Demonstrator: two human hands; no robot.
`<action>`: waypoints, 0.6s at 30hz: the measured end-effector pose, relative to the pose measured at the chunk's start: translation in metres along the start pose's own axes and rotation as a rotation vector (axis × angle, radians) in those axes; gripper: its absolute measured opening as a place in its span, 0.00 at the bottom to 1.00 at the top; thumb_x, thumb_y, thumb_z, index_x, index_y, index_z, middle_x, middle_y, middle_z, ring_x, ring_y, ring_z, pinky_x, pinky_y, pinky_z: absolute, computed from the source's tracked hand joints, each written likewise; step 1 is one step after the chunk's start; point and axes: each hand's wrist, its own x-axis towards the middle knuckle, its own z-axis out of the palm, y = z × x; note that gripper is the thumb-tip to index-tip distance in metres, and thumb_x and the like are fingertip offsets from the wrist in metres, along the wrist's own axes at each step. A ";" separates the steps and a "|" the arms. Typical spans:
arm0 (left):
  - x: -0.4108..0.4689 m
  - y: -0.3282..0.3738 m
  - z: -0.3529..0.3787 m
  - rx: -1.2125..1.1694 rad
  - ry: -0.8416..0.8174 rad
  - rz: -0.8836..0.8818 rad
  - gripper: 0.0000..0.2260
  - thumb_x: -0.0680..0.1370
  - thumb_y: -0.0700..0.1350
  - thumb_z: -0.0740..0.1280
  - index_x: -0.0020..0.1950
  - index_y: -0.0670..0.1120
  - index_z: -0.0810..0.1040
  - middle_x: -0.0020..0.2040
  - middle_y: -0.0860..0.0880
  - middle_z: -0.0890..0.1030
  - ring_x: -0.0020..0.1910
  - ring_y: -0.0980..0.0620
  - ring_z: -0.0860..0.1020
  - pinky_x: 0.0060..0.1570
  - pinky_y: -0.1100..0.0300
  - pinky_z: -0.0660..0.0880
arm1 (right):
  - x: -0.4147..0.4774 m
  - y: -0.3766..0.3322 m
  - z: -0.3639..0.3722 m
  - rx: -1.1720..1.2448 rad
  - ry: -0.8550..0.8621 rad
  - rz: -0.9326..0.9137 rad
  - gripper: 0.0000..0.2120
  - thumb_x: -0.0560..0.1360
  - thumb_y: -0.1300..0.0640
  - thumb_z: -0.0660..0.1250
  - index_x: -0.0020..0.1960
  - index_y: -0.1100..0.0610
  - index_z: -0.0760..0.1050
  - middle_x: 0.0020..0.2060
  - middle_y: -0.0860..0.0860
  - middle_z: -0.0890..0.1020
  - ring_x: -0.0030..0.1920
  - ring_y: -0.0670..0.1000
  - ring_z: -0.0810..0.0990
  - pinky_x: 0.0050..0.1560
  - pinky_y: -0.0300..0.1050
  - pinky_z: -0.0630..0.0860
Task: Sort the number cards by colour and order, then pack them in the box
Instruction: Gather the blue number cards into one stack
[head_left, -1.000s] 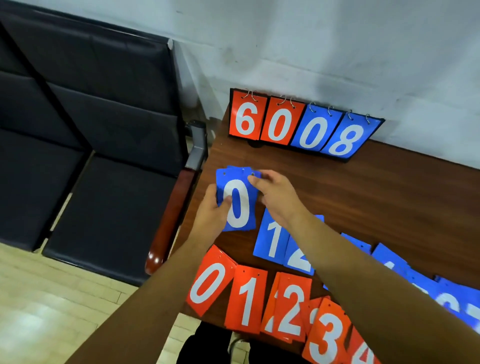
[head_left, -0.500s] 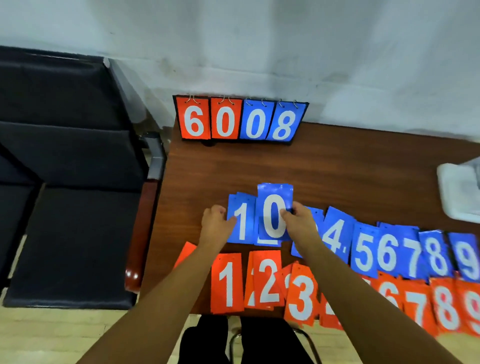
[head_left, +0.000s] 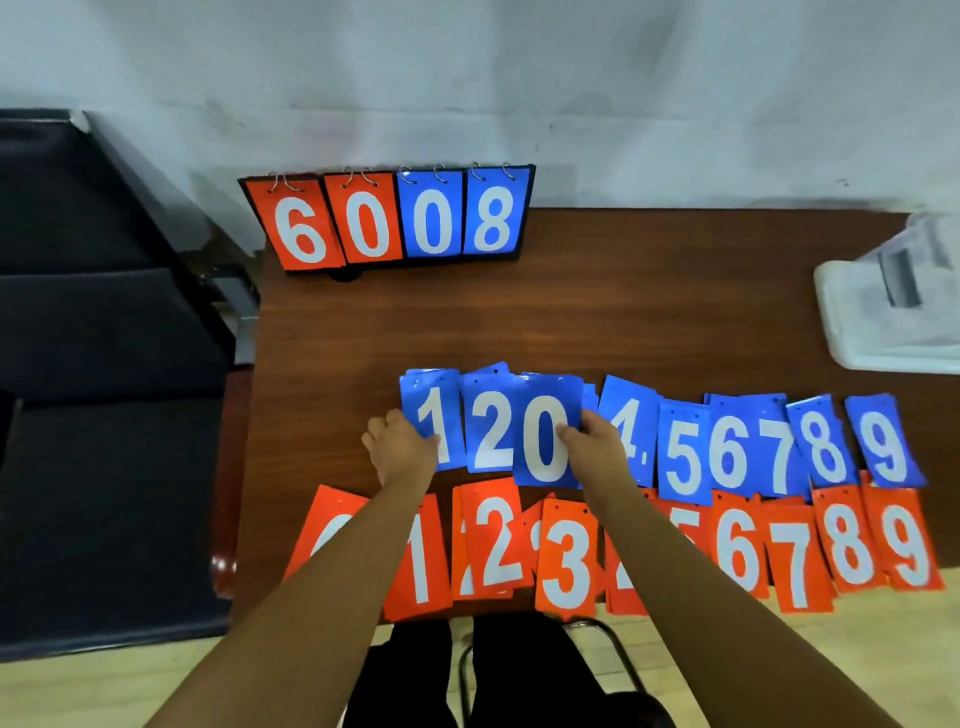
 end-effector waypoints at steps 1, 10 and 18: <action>0.000 -0.002 -0.002 -0.053 -0.002 -0.006 0.22 0.74 0.45 0.74 0.63 0.38 0.71 0.64 0.38 0.70 0.65 0.38 0.68 0.62 0.47 0.69 | 0.000 0.000 0.000 0.002 -0.006 0.005 0.05 0.80 0.60 0.63 0.52 0.54 0.76 0.46 0.46 0.81 0.46 0.47 0.81 0.42 0.43 0.80; -0.012 -0.020 -0.051 -0.565 -0.029 -0.026 0.13 0.79 0.35 0.60 0.64 0.40 0.68 0.55 0.43 0.77 0.55 0.44 0.77 0.44 0.56 0.70 | -0.001 -0.016 0.010 0.031 -0.073 0.035 0.09 0.80 0.54 0.64 0.58 0.54 0.77 0.52 0.52 0.83 0.51 0.54 0.83 0.52 0.55 0.81; -0.049 0.009 -0.051 -0.581 -0.351 0.136 0.15 0.80 0.44 0.65 0.67 0.49 0.68 0.61 0.54 0.76 0.59 0.53 0.77 0.46 0.63 0.75 | -0.016 -0.030 0.022 0.060 -0.181 0.063 0.16 0.80 0.48 0.62 0.65 0.54 0.73 0.59 0.51 0.80 0.57 0.53 0.80 0.57 0.54 0.79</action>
